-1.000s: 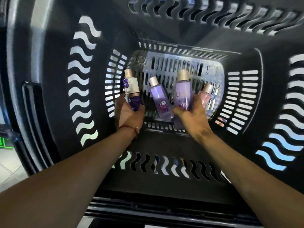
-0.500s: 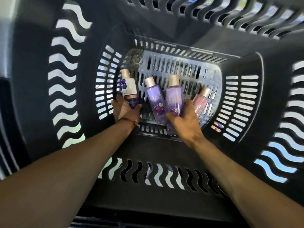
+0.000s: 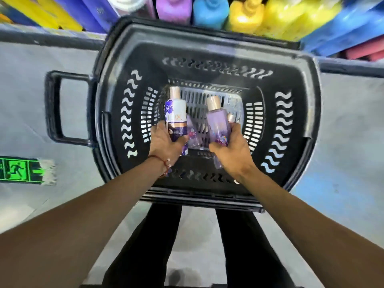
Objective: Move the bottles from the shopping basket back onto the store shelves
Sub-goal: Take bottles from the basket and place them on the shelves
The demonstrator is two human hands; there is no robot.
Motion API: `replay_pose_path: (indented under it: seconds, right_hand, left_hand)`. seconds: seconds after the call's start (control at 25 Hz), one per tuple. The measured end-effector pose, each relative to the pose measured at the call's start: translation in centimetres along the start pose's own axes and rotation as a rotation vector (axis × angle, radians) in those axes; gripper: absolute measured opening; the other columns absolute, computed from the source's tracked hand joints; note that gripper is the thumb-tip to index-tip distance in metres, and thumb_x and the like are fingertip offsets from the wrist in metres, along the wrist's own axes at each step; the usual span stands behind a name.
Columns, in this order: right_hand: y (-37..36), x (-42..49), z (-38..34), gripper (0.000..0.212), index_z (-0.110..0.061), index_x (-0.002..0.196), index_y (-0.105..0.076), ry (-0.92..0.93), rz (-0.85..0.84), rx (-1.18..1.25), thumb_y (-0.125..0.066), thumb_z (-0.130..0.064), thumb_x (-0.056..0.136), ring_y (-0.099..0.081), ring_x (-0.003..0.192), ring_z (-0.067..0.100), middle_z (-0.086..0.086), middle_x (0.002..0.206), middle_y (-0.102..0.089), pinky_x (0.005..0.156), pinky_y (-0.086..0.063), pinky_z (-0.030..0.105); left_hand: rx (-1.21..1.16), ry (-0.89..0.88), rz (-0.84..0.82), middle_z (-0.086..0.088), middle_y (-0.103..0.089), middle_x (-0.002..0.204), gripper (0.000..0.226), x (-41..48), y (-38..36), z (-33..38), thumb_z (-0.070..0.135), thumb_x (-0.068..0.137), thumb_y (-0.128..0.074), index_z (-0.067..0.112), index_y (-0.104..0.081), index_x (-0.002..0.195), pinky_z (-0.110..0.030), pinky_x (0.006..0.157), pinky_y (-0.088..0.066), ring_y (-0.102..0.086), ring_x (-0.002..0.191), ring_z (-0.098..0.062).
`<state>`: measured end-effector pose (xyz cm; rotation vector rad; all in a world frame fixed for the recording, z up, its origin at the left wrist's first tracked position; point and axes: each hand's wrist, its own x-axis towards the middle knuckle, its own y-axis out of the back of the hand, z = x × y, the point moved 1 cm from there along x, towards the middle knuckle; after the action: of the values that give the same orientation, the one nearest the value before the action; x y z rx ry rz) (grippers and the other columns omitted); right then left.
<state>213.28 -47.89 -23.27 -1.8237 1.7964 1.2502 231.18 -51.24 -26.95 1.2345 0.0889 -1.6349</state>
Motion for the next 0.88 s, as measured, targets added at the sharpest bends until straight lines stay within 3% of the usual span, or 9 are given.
replay_pose_path:
  seconds: [0.08,0.16,0.28,0.32,0.4,0.48,0.6,0.76,0.88]
  right_hand:
    - [2.1,-4.1,-3.0,0.042,-0.021,0.115,-0.042,0.037,0.074,0.043,-0.076,-0.025,0.09,-0.059,0.072,0.001,-0.016,0.09,-0.059,0.062,-0.046,0.021]
    - [3.7,-8.0,-5.7,0.045,-0.02,0.109,-0.044,0.066,0.137,0.097,-0.076,-0.037,0.083,-0.06,0.072,0.01,-0.011,0.087,-0.061,0.066,-0.047,0.033]
    - [6.4,-14.5,-9.4,0.043,-0.023,0.102,-0.046,0.116,0.167,0.261,-0.065,-0.046,0.071,-0.054,0.066,0.02,-0.007,0.08,-0.059,0.065,-0.047,0.045]
    - [7.3,-16.7,-10.2,0.036,-0.028,0.099,-0.046,0.12,0.168,0.327,-0.064,-0.042,0.071,-0.051,0.063,0.019,-0.008,0.077,-0.057,0.061,-0.045,0.045]
    - [9.3,-21.0,-11.6,0.03,-0.033,0.098,-0.046,0.131,0.209,0.41,-0.064,-0.028,0.075,-0.051,0.06,0.013,-0.009,0.076,-0.057,0.059,-0.046,0.039]
    - [11.1,-24.6,-11.9,0.03,-0.031,0.104,-0.048,0.17,0.224,0.43,-0.068,-0.015,0.087,-0.059,0.068,0.004,-0.014,0.083,-0.063,0.068,-0.053,0.027]
    - [13.6,-29.7,-11.8,0.027,-0.019,0.118,-0.05,0.216,0.162,0.453,-0.063,-0.004,0.1,-0.062,0.075,-0.005,-0.022,0.087,-0.068,0.07,-0.053,0.014]
    - [17.1,-35.6,-10.6,0.03,-0.009,0.127,-0.048,0.309,0.111,0.525,-0.062,-0.002,0.101,-0.061,0.076,0.005,-0.011,0.089,-0.068,0.066,-0.054,0.017]
    - [20.3,-39.5,-9.9,0.031,-0.012,0.128,-0.047,0.388,0.128,0.493,-0.064,-0.01,0.102,-0.065,0.085,0.003,-0.019,0.095,-0.071,0.078,-0.056,0.025]
  left_hand:
    - [-0.137,-0.077,0.009,0.002,-0.061,0.113,0.053,-4.7,2.7,3.6,0.018,0.092,-0.075,0.01,-0.035,0.126,-0.019,0.091,-0.041,-0.059,0.108,-0.019]
    - [-0.188,-0.158,0.007,0.01,-0.061,0.104,0.057,-8.3,5.0,6.4,0.012,0.09,-0.077,0.013,-0.03,0.123,-0.021,0.091,-0.046,-0.062,0.1,-0.017]
    - [-0.29,-0.242,-0.057,0.004,-0.066,0.109,0.066,-14.2,8.4,11.0,0.023,0.081,-0.08,0.013,-0.032,0.124,-0.041,0.098,-0.055,-0.069,0.099,-0.02]
    - [-0.334,-0.247,-0.075,0.001,-0.067,0.112,0.067,-16.1,9.4,12.2,0.025,0.079,-0.08,0.014,-0.033,0.126,-0.044,0.099,-0.055,-0.07,0.101,-0.017]
    - [-0.371,-0.265,-0.097,0.004,-0.067,0.115,0.066,-20.1,11.0,14.3,0.015,0.083,-0.082,0.016,-0.034,0.129,-0.035,0.102,-0.054,-0.07,0.1,-0.005]
    - [-0.379,-0.29,-0.123,0.005,-0.067,0.116,0.063,-24.1,12.1,15.6,0.006,0.084,-0.08,0.015,-0.037,0.129,-0.025,0.098,-0.055,-0.069,0.096,0.004]
    - [-0.392,-0.346,-0.116,-0.001,-0.069,0.117,0.062,-30.1,12.8,16.9,0.004,0.081,-0.082,0.013,-0.04,0.126,-0.021,0.092,-0.056,-0.071,0.096,0.001]
    - [-0.416,-0.418,-0.077,-0.004,-0.07,0.119,0.066,-37.3,11.3,18.7,0.006,0.079,-0.085,0.014,-0.041,0.128,-0.032,0.097,-0.057,-0.072,0.103,-0.009]
    - [-0.446,-0.457,-0.059,-0.002,-0.071,0.116,0.062,-41.9,9.9,20.3,0.006,0.08,-0.084,0.015,-0.043,0.126,-0.038,0.096,-0.058,-0.073,0.103,-0.012]
